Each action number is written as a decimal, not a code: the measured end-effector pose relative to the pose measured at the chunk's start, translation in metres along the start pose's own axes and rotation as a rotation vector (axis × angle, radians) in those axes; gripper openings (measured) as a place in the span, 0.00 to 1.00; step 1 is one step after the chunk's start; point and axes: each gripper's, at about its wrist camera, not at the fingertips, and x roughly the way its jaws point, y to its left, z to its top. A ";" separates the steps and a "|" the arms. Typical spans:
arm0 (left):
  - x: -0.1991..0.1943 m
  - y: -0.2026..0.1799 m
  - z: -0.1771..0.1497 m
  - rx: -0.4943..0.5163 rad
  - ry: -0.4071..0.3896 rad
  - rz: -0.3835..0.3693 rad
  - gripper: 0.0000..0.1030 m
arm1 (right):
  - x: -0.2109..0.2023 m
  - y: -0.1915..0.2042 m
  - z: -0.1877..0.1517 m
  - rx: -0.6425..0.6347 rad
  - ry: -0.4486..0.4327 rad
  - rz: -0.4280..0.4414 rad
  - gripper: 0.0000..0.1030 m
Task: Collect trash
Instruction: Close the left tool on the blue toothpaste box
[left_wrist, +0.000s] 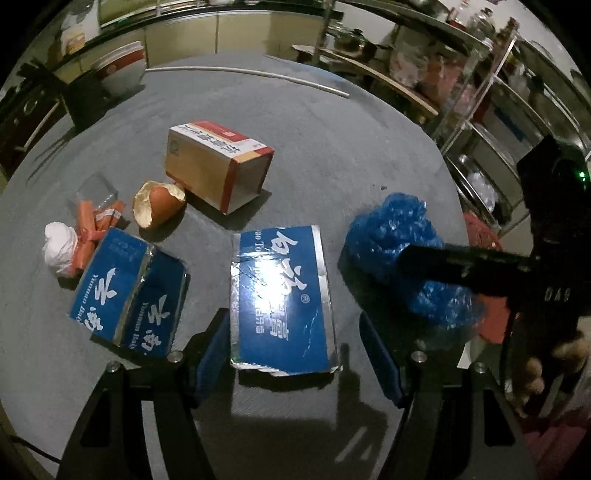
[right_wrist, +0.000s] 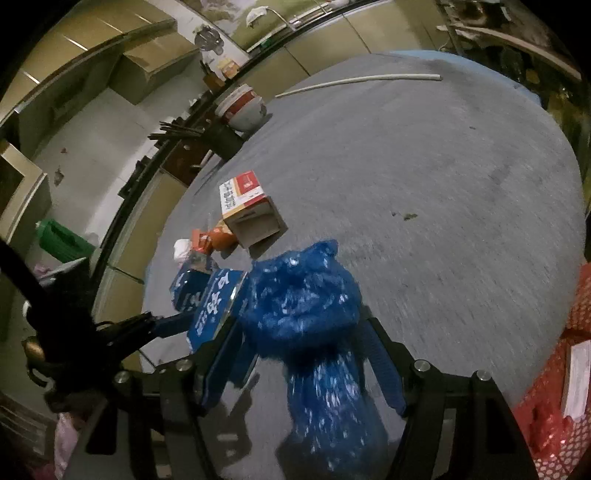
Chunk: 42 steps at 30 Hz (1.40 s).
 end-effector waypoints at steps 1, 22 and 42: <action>0.001 0.001 0.001 -0.012 -0.001 0.002 0.69 | 0.003 0.001 0.000 -0.001 0.004 0.005 0.69; 0.005 0.001 0.005 -0.124 -0.048 0.062 0.55 | -0.014 -0.004 -0.007 -0.010 -0.055 0.029 0.58; -0.048 -0.021 -0.018 -0.129 -0.176 0.327 0.55 | -0.040 0.004 -0.019 -0.039 -0.092 0.051 0.58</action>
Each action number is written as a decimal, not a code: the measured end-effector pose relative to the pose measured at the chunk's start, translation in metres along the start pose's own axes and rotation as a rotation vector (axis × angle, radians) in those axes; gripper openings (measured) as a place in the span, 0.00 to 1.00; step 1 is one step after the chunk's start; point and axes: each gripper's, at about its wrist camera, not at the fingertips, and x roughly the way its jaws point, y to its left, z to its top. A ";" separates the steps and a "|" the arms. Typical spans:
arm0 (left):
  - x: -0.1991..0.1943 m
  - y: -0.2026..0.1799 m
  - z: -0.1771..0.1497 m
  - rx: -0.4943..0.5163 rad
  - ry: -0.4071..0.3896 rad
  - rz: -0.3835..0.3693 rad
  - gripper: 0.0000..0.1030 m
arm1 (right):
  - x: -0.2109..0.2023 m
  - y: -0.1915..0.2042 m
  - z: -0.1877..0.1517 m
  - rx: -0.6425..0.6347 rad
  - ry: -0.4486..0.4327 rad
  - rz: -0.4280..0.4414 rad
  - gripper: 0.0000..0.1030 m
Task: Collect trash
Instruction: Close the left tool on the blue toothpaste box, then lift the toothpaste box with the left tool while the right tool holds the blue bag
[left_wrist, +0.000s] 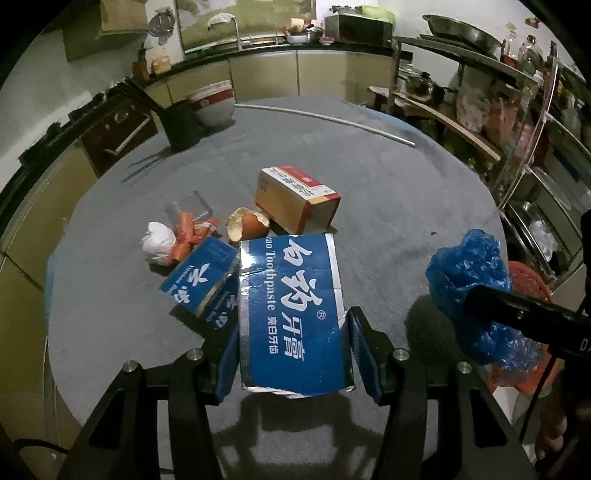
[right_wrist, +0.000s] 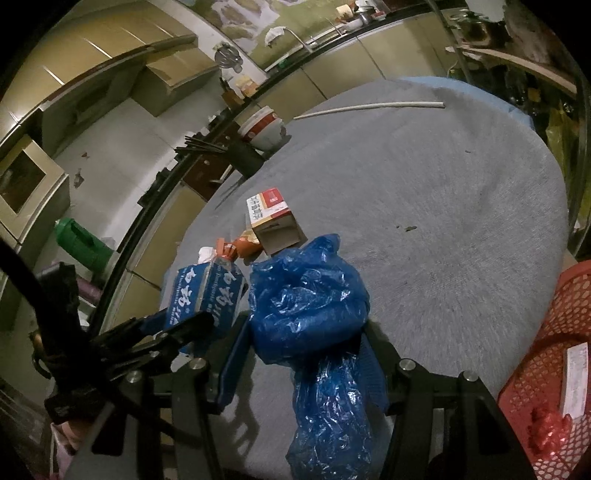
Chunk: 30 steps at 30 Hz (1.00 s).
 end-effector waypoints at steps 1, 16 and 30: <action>-0.002 0.000 -0.001 -0.002 -0.004 0.004 0.55 | -0.001 0.000 -0.001 -0.002 -0.001 0.002 0.58; -0.006 0.032 -0.042 -0.147 0.090 -0.002 0.55 | 0.001 0.013 -0.017 -0.024 0.034 0.033 0.58; 0.024 0.043 -0.055 -0.211 0.217 -0.069 0.60 | 0.027 0.010 -0.029 0.005 0.143 -0.027 0.61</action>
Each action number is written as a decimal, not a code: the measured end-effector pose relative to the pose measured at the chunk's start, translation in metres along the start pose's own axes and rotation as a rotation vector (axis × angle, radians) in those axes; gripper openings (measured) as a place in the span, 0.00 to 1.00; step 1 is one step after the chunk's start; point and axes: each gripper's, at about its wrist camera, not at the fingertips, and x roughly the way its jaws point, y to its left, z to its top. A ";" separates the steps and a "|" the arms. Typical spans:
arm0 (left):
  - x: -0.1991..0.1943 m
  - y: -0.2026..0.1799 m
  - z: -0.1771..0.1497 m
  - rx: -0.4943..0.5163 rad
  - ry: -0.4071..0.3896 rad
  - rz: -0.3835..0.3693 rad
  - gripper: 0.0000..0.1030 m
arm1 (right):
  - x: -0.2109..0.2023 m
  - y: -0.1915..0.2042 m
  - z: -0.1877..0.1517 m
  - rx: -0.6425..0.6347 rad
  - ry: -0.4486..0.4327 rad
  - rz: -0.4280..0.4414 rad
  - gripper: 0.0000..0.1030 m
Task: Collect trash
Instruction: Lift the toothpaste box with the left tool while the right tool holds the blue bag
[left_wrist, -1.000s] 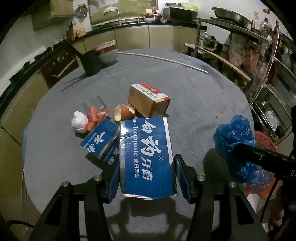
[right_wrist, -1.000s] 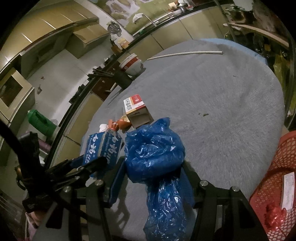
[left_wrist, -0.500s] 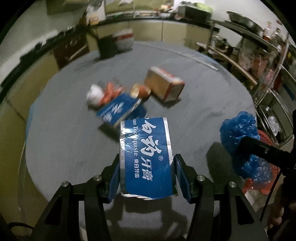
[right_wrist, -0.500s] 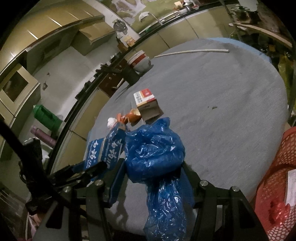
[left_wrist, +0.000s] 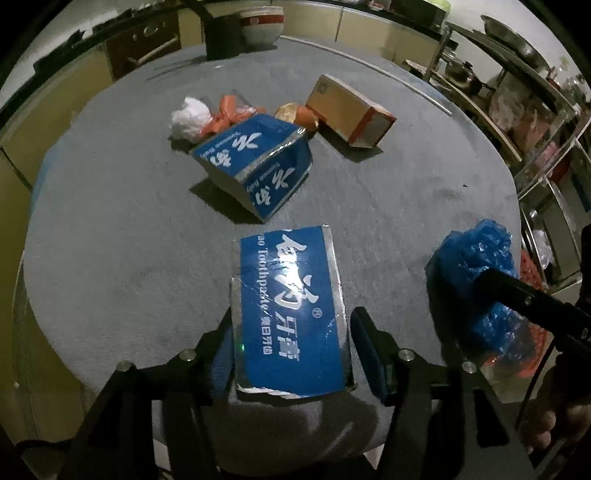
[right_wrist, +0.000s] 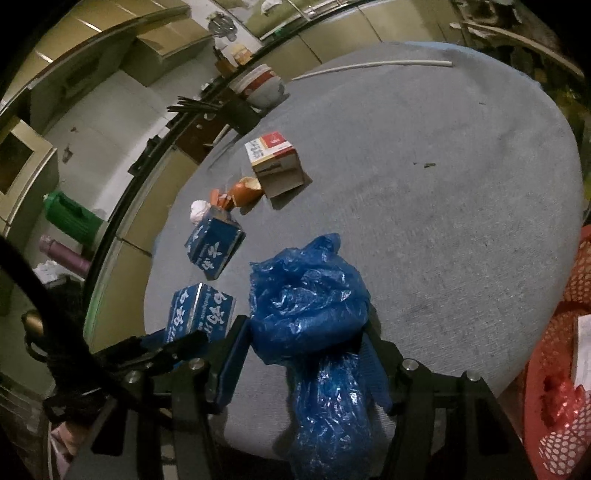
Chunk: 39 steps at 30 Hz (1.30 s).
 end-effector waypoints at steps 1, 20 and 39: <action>0.001 0.001 0.000 -0.006 0.004 -0.003 0.60 | 0.001 0.000 0.001 0.006 0.007 0.005 0.61; -0.011 -0.008 -0.004 0.026 -0.045 0.026 0.56 | 0.002 0.004 -0.006 -0.071 -0.008 -0.002 0.59; -0.029 -0.071 0.010 0.164 -0.111 0.111 0.56 | -0.041 -0.021 0.000 -0.055 -0.145 0.011 0.58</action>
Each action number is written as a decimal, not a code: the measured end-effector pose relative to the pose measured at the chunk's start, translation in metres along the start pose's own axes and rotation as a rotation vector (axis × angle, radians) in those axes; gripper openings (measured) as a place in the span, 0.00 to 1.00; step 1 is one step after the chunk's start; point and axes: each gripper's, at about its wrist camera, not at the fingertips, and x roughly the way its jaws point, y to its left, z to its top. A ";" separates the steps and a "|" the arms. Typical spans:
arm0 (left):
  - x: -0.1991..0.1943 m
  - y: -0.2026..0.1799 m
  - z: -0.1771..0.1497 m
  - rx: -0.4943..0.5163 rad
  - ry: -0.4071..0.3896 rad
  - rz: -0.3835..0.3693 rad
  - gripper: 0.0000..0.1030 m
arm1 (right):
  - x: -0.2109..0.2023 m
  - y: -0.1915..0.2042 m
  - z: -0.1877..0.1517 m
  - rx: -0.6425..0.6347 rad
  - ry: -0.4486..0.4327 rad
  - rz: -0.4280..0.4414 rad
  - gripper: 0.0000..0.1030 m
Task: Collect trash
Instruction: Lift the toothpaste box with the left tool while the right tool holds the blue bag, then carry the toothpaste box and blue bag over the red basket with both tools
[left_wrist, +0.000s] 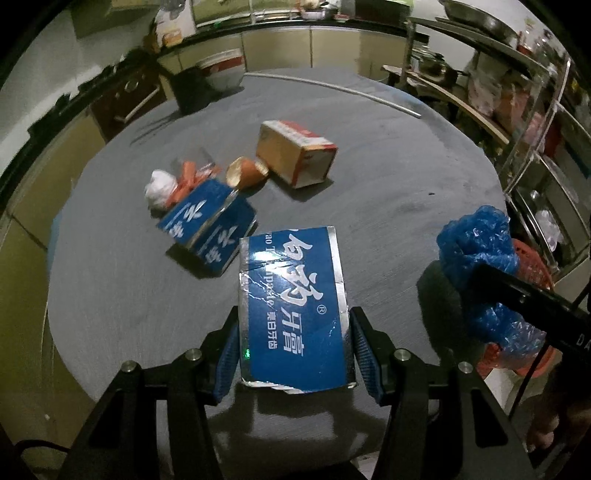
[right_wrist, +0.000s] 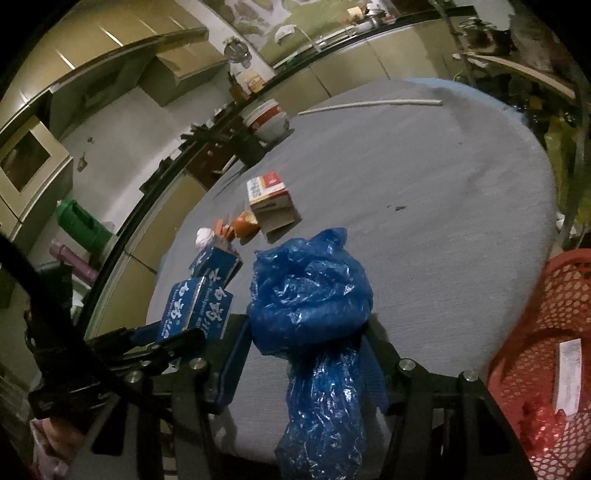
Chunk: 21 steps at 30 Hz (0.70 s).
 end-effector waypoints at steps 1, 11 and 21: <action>-0.001 -0.004 0.001 0.011 -0.006 0.003 0.56 | -0.004 -0.003 0.000 0.005 -0.007 -0.001 0.58; -0.010 -0.043 0.013 0.108 -0.053 0.035 0.56 | -0.036 -0.028 -0.001 0.045 -0.066 -0.005 0.58; -0.013 -0.084 0.022 0.203 -0.070 0.025 0.56 | -0.068 -0.059 -0.008 0.094 -0.111 -0.048 0.58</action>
